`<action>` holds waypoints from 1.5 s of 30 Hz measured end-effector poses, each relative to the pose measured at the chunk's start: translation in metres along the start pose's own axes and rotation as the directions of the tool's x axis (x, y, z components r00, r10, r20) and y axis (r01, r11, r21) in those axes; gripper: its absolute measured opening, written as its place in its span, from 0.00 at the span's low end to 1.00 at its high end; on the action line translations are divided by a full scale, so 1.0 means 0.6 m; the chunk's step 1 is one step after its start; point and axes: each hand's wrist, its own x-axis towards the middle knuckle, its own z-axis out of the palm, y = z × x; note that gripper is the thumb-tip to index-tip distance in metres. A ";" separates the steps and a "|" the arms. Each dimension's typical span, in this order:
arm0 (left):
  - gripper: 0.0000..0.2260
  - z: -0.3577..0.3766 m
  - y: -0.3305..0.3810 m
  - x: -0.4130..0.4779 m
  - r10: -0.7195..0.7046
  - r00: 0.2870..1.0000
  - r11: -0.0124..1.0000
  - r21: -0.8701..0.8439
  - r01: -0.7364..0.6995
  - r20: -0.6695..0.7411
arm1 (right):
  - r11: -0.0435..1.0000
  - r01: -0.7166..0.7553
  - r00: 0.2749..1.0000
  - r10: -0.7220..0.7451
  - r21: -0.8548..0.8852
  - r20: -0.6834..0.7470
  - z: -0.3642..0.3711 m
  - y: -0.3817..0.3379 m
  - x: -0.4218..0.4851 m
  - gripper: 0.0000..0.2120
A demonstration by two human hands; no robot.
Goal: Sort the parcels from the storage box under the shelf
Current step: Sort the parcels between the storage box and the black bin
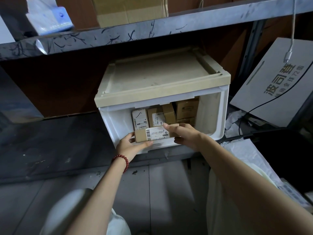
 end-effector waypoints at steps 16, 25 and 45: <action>0.15 0.036 0.020 0.000 -0.008 0.998 0.982 -0.187 0.020 0.063 | 0.992 0.059 0.985 -0.077 -0.112 -0.156 -0.060 0.000 -0.024 0.32; 0.20 0.183 0.108 -0.052 0.148 0.933 0.986 0.025 -0.165 0.329 | 0.999 -0.025 0.971 0.016 -0.031 -0.239 -0.255 0.079 -0.167 0.25; 0.24 0.602 0.289 -0.150 0.422 0.711 0.812 0.116 -0.573 0.562 | 0.953 0.174 0.584 0.101 0.246 -0.805 -0.515 0.244 -0.342 0.21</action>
